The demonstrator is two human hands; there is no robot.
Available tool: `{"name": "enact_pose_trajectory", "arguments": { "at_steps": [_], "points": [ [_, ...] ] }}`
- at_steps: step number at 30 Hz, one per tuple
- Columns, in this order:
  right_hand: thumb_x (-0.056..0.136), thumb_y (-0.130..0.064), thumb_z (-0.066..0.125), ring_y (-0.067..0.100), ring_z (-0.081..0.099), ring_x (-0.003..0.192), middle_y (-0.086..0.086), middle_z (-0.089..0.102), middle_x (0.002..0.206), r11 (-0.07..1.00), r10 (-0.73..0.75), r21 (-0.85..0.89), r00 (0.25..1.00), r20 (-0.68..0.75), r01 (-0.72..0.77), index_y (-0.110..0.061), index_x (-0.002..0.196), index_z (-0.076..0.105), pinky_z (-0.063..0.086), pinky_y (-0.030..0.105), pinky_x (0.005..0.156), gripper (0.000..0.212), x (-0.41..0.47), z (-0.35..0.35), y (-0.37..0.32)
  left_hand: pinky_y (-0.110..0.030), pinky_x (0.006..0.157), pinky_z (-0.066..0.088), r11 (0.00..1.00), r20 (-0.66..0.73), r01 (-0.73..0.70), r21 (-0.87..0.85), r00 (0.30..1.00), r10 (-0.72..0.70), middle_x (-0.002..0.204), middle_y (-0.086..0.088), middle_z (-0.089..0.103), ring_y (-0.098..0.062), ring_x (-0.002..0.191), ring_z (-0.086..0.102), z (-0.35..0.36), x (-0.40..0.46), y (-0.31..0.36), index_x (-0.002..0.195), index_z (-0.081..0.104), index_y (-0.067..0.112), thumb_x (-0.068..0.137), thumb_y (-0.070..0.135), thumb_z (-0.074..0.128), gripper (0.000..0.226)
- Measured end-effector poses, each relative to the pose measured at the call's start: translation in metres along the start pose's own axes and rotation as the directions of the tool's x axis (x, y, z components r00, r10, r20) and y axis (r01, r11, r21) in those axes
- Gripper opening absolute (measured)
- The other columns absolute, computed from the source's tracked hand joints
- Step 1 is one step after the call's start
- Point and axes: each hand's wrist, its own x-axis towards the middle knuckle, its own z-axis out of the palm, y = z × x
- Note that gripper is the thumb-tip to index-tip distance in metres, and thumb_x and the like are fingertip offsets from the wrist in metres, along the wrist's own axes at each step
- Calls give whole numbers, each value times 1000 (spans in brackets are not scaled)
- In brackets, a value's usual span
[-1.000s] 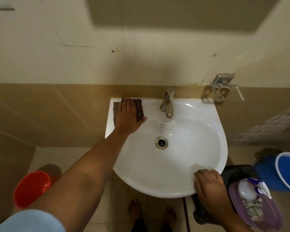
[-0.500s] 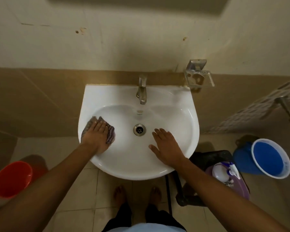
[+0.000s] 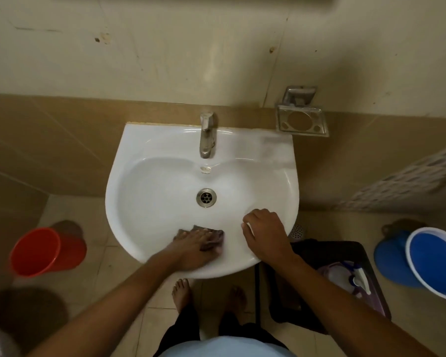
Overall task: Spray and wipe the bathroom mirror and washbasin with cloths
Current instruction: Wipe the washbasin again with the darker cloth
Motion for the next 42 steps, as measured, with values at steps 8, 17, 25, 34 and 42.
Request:
{"name": "enact_pose_trajectory", "arguments": {
  "at_steps": [8, 17, 25, 34, 42],
  "points": [
    [93, -30, 50, 21, 62, 88, 2, 69, 95, 988, -99, 107, 991, -85, 108, -12, 95, 69, 50, 38, 80, 26, -3, -4, 14, -55, 120, -9, 859, -131, 440, 260, 898, -420, 166, -11, -1, -29, 153, -6, -27, -6, -76, 158, 2, 12, 77, 76, -8, 104],
    [93, -27, 50, 21, 60, 91, 2, 68, 97, 995, -3, 98, 992, -126, 16, -12, 95, 68, 48, 38, 79, 23, -3, -34, 48, -52, 120, -9, 949, 59, 162, -271, 987, -152, 166, -4, -12, -21, 152, -13, 3, 61, 96, 157, -10, 21, 81, 82, 7, 98],
    [94, -25, 49, 20, 60, 98, 4, 69, 105, 994, 90, 80, 985, -150, -78, -12, 102, 68, 47, 36, 85, 25, -1, -61, 69, -50, 120, -12, 886, -92, 141, -441, 975, -201, 164, -6, -18, -23, 151, -17, -22, 113, 145, 155, -15, 17, 100, 59, 21, 78],
    [92, -28, 57, 26, 60, 114, 9, 68, 119, 994, 72, 84, 994, -81, -65, -7, 113, 70, 48, 40, 97, 33, -4, -46, 66, -29, 117, -1, 986, -15, -10, -168, 1000, 7, 166, 6, 4, -13, 152, 1, -10, 5, 40, 158, 7, 30, 78, 84, 4, 96],
    [86, -18, 68, 26, 60, 118, 9, 69, 117, 999, 25, 44, 995, -95, -21, -6, 108, 71, 48, 41, 105, 25, -12, -39, 76, -45, 119, -5, 856, -148, 401, 327, 916, -373, 166, 0, 10, -19, 153, 3, -37, -31, -89, 158, 14, 19, 61, 79, -24, 120]
  ]
}}
